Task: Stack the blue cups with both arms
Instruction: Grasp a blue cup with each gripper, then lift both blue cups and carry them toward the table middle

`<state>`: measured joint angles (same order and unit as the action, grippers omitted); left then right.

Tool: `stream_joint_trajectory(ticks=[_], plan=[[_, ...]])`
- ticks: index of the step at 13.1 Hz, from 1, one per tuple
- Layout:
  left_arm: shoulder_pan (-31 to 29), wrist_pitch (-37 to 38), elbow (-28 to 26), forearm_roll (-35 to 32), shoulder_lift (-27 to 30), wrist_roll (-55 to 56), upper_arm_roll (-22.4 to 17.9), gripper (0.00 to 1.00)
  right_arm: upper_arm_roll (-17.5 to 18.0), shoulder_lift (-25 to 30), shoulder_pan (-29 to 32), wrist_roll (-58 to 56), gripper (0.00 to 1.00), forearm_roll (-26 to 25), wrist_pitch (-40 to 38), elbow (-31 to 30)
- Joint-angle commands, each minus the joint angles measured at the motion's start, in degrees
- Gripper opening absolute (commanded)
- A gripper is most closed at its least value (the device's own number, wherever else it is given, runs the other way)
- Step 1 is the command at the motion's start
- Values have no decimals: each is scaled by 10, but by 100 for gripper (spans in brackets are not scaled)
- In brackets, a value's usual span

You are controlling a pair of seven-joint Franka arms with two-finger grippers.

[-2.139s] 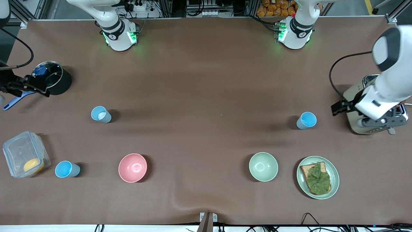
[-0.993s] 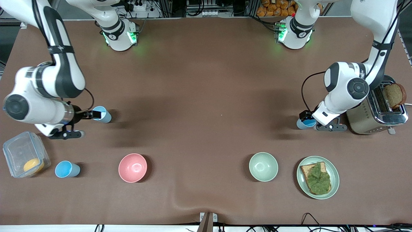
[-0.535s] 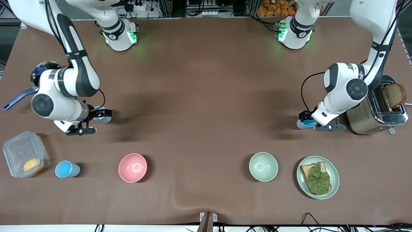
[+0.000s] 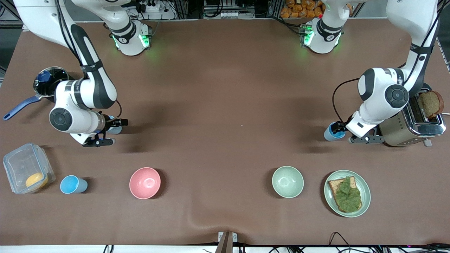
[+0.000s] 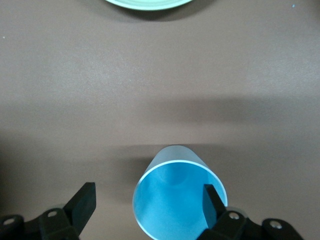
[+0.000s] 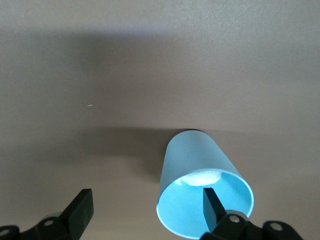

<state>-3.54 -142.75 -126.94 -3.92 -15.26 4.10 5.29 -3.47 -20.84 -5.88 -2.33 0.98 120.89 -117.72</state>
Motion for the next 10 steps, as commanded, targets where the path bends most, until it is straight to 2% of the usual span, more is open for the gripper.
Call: stream_joint_trajectory(ticks=[1, 2, 3, 6, 8, 9, 10], plan=[[-16, -2, -6, -12, 3, -25, 4, 90, 0, -10, 3, 8, 37, 3, 1, 0], [-16, -2, -6, -12, -2, -25, 4, 85, 0, -13, 3, 8, 9, 3, 1, 0], [-16, -2, -7, -12, -5, -25, 4, 77, 0, -12, 1, 8, 0, 3, -5, 3], [-16, -2, -5, -12, -14, -25, 4, 60, 0, -17, 4, 1, 0, -2, -6, 15], [-16, -2, -1, -11, -22, -24, 4, 31, 0, -21, 4, 0, 0, -5, -7, 30], [-13, -2, 1, -11, -24, -24, 4, 13, 0, -22, 3, 2, 0, -5, -18, 37], [-12, -2, 2, -11, -27, -23, 4, 0, 0, -22, -1, 7, 0, -5, -48, 54]])
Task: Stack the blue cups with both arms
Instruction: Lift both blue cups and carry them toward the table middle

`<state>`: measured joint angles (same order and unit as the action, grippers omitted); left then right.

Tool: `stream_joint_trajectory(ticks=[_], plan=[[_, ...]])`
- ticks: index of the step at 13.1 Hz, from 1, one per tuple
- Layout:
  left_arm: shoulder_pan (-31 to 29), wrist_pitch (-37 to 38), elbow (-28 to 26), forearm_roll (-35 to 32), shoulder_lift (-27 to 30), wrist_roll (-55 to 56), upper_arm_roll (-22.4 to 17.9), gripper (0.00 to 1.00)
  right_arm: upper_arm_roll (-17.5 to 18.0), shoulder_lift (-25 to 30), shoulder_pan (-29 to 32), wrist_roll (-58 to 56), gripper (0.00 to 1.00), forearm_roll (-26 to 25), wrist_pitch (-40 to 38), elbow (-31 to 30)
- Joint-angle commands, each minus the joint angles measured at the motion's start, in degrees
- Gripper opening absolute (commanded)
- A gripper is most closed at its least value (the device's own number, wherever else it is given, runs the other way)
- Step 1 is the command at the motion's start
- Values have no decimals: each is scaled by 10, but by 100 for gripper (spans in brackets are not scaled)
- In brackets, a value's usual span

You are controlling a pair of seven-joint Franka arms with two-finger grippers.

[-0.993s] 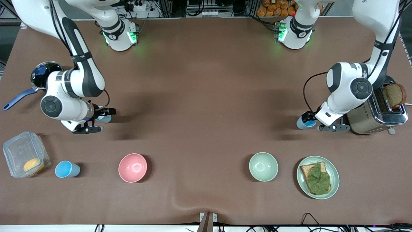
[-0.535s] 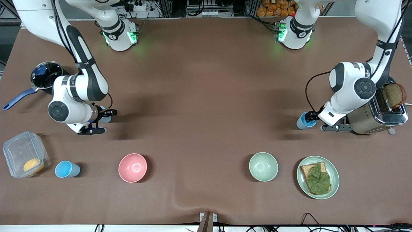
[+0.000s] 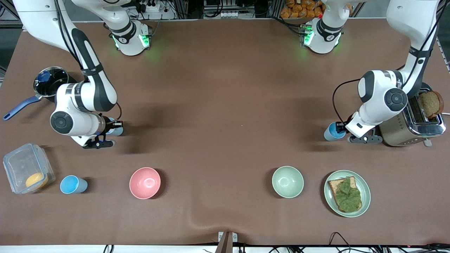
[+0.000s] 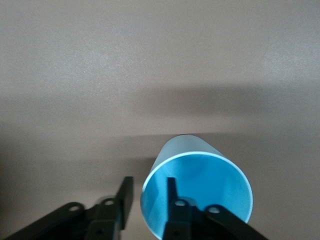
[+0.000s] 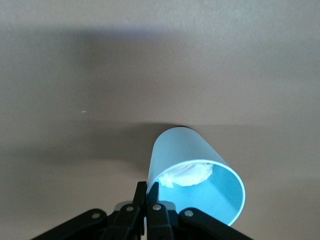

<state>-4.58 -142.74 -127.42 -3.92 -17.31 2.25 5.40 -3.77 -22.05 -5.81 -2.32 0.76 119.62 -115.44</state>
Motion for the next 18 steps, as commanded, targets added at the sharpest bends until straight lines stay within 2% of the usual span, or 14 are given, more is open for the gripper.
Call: stream_joint_trajectory(ticks=[1, 3, 5, 7, 9, 13, 16, 18], plan=[[-3, -3, 8, -11, -6, -5, 3, 0, 3, -10, -10, 13, 0, -1, -73, 56], [-2, -3, 15, -11, 0, -1, 3, 0, 3, -11, -55, 74, 0, 8, -124, 98], [-2, 1, 27, -7, 11, 3, 3, 0, 4, -11, -119, 169, 0, 19, -127, 110], [0, 27, 45, -4, 24, 4, 4, 0, 4, -17, -176, 257, 0, 70, -122, 130], [-3, 92, 95, -2, 25, 3, 17, 0, 3, -47, -227, 333, 0, 121, -120, 177], [4, 195, 182, 10, 18, 6, 34, 0, 4, -151, -322, 522, 0, 123, -107, 310], [10, 240, 217, 8, 18, 52, 65, 0, 4, -179, -352, 558, 0, 134, -33, 321], [25, 257, 232, 8, 16, 82, 69, 0, 4, -190, -367, 573, 0, 139, -16, 321]])
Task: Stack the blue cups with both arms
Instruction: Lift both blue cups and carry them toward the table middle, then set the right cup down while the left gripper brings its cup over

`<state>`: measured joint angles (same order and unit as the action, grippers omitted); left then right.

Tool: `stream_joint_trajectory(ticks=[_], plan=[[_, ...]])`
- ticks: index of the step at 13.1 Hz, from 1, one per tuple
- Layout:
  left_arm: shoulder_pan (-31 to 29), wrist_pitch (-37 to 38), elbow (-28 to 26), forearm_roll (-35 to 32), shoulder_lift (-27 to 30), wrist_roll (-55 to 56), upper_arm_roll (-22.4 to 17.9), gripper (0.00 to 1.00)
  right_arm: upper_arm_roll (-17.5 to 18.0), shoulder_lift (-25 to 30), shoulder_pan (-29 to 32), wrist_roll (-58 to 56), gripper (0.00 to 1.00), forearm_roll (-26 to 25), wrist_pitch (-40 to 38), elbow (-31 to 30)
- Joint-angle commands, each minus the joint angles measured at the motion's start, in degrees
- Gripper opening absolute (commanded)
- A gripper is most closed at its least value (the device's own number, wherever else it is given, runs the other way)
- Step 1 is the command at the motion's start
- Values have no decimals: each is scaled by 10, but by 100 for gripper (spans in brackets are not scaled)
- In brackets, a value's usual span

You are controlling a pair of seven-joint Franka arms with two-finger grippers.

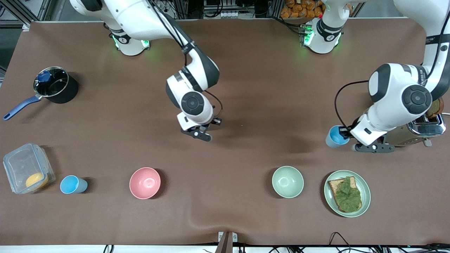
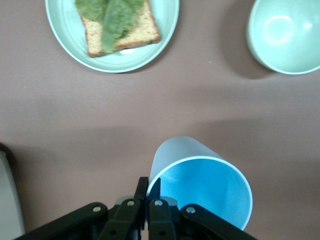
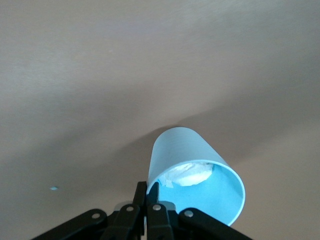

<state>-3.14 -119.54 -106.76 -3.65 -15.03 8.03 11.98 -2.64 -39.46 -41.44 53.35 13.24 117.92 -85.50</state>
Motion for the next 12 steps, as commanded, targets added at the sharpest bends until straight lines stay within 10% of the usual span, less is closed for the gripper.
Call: stream_joint_trajectory(ticks=[1, 2, 3, 4, 12], plan=[[18, 25, 26, 7, -6, 40, 3, 0, -7, -17, -11, 17, 0, 14, 1, 22], [32, 26, 26, 7, -6, 62, 3, 0, -7, -17, -10, 15, 30, 14, 1, 23], [41, 29, 27, 7, -6, 84, 3, 0, -8, -15, -9, 16, 87, 14, -1, 23], [47, 29, 27, 7, -6, 100, 4, 0, -8, -11, -11, 14, 100, 9, 0, 24], [179, 29, 94, 10, -42, 354, 14, 0, -14, 80, 122, -130, 100, 6, -205, 76]])
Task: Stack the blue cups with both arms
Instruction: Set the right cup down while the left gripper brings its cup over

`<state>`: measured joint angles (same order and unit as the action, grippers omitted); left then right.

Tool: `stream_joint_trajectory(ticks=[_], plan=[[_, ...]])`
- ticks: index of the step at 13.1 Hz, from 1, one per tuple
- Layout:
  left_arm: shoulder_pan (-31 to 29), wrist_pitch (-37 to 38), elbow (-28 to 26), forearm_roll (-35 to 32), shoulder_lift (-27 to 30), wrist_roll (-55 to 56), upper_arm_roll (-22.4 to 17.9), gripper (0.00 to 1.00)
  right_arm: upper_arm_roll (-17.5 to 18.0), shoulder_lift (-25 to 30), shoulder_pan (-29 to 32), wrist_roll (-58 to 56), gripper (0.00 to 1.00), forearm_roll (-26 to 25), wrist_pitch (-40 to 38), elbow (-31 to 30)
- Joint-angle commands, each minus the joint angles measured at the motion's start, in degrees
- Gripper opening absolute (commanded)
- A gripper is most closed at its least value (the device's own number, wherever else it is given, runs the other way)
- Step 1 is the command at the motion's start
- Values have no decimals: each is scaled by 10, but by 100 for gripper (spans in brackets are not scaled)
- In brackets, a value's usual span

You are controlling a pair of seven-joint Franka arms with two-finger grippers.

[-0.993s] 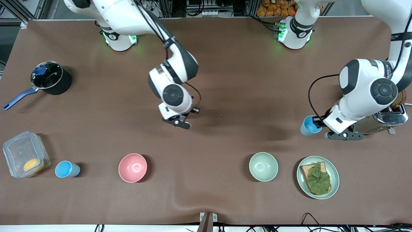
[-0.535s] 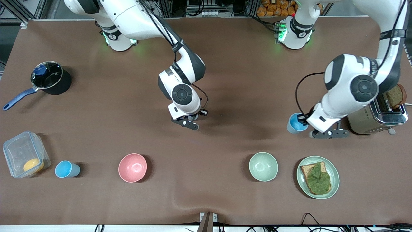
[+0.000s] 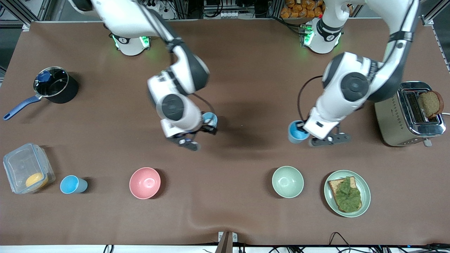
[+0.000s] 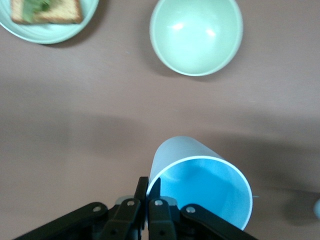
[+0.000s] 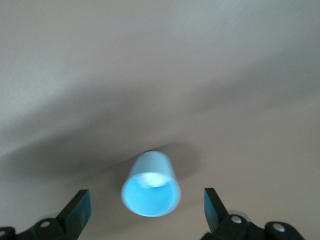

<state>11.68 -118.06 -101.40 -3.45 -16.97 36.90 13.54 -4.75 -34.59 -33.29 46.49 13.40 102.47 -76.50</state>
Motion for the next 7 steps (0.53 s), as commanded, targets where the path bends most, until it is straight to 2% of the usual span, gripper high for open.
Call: stream_joint_trajectory(ticks=[1, 2, 4, 7], plan=[[54, 14, 54, 24, -32, 107, -3, 0, 4, 42, 70, -98, 100, 2, -69, -18], [79, 14, 72, 38, -44, 145, -3, 0, 3, 48, 103, -140, 100, -6, -88, -21], [126, 13, 111, 48, -71, 242, -3, 0, 3, 61, 147, -212, 100, -61, -109, -21], [201, 3, 182, 42, -126, 379, -6, 0, -1, 108, 194, -316, 100, -94, -109, -58]])
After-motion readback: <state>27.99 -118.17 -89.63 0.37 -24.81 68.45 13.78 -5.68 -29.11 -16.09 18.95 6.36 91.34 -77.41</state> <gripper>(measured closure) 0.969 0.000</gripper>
